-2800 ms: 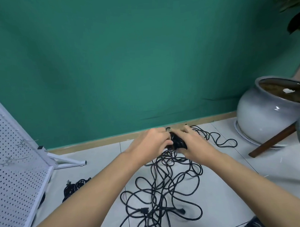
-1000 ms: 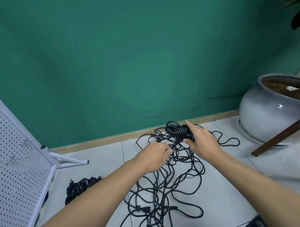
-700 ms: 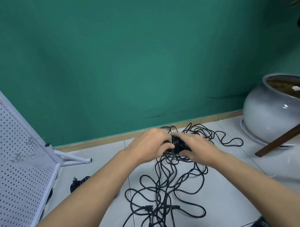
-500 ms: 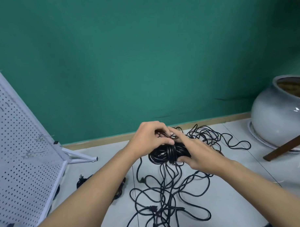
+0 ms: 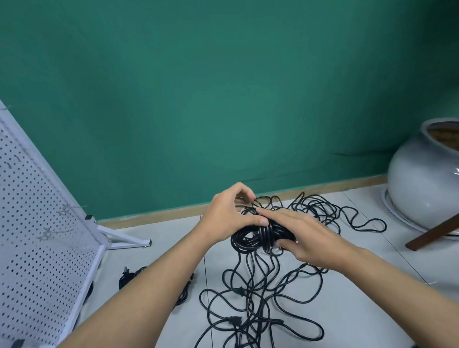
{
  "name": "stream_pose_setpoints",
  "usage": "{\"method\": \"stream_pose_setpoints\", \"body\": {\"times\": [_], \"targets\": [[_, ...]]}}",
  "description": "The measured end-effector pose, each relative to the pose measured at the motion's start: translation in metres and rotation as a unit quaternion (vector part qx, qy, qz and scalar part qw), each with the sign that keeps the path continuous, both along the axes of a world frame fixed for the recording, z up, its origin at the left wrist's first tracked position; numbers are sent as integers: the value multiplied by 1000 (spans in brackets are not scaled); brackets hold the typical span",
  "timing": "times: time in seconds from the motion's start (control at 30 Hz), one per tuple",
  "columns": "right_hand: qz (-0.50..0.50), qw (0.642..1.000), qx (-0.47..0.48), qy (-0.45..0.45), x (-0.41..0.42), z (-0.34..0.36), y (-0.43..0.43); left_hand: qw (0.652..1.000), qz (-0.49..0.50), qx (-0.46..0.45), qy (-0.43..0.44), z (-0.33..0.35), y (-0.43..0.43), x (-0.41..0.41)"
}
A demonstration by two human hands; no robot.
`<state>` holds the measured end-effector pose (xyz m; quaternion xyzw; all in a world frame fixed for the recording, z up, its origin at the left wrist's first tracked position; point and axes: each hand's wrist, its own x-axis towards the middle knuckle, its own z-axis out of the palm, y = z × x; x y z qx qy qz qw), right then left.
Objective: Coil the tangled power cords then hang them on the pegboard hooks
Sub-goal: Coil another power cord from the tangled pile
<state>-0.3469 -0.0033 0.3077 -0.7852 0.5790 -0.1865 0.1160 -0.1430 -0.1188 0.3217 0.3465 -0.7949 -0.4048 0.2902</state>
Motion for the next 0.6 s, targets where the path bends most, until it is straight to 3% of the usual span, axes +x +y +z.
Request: {"method": "stream_pose_setpoints", "body": {"times": [0.2,0.27,0.33,0.4,0.47,0.6], "targets": [[-23,998,-1,-54,-6,-2,-3,997,-18,59,-44,-4,3,2],[-38,996,-4,-83,-8,-2,-4,986,5,169,-1,1,5,2],[-59,991,-8,-116,-9,0,-4,952,50,295,63,0,5,2],[-81,985,-9,-151,-12,0,-3,928,83,354,82,-9,4,3],[-101,978,-1,-184,-15,1,-3,921,73,380,43,-22,4,3],[-123,958,7,-260,-21,-2,-3,945,-6,307,-109,-37,8,-5]]}}
